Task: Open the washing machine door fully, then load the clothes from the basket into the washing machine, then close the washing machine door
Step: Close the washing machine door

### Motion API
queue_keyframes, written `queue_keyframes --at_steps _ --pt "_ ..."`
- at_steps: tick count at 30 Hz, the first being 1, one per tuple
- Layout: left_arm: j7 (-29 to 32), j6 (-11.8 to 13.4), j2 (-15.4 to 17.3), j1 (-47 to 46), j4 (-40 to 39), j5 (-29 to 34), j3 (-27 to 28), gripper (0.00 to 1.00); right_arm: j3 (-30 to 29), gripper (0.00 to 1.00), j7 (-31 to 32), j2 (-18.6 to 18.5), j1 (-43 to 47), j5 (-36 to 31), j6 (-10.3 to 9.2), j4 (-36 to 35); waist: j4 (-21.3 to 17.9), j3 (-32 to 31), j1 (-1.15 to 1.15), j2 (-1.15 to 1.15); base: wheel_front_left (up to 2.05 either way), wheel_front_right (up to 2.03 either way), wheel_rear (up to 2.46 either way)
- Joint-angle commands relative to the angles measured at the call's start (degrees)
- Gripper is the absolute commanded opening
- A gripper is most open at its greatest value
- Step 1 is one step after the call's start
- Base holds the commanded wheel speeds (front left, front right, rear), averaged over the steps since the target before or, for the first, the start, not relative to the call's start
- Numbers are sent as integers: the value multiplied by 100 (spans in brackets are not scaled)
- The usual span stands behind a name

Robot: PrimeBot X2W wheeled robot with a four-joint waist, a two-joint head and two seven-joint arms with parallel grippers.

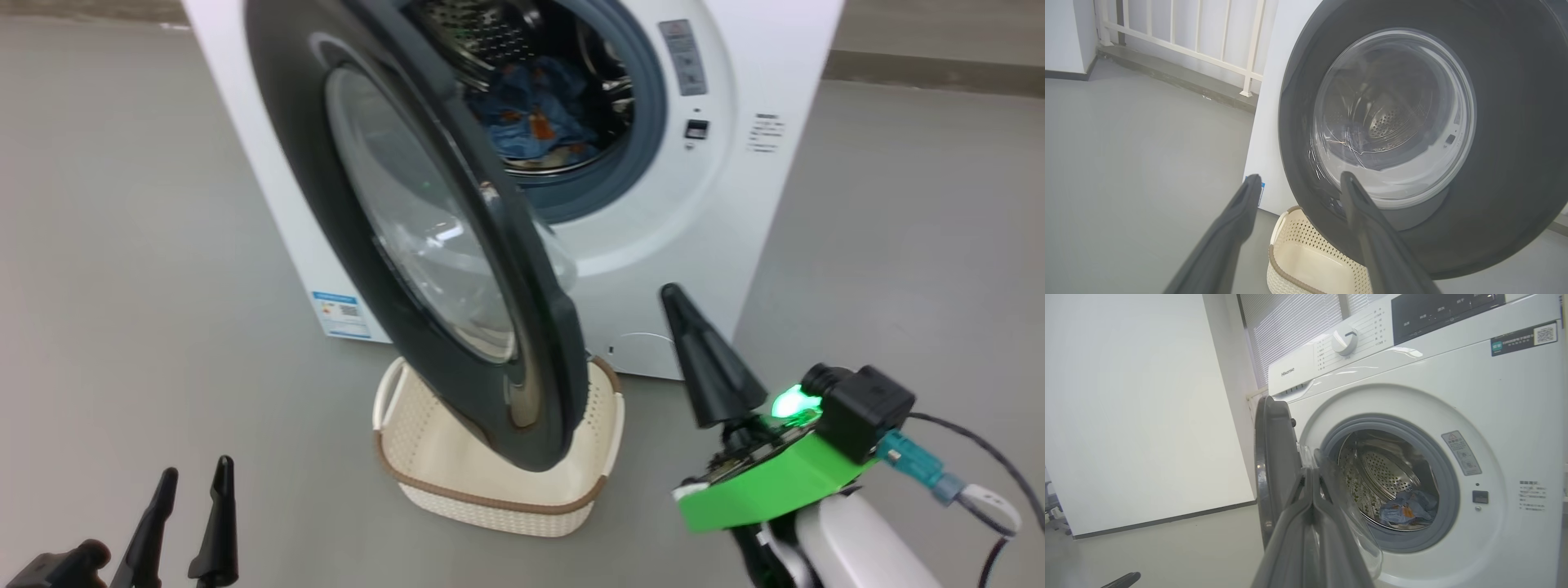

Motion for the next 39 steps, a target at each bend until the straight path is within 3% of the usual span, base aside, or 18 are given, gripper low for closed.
queue_keyframes --at_steps 1,10,21,30,39 --pt "-60 3 104 -228 -83 -20 184 100 210 0 -45 60 -167 -19 43 -226 232 -54 0 0 0 0 0" --pt "-60 3 53 -248 -44 -26 170 100 1080 0 -45 70 -192 -50 43 -238 641 -116 0 0 0 0 0" --pt "-60 3 25 -232 4 -107 184 100 1912 0 -45 -215 -671 316 43 1402 927 -99 0 0 0 0 0" --pt "-60 3 68 -334 -27 -204 150 100 1978 0 -45 -313 -1122 466 43 2344 1047 171 0 0 0 0 0" --pt "-60 3 155 -441 -79 -322 138 100 1574 0 -45 -390 -1318 372 43 2599 1060 480 0 0 0 0 0"
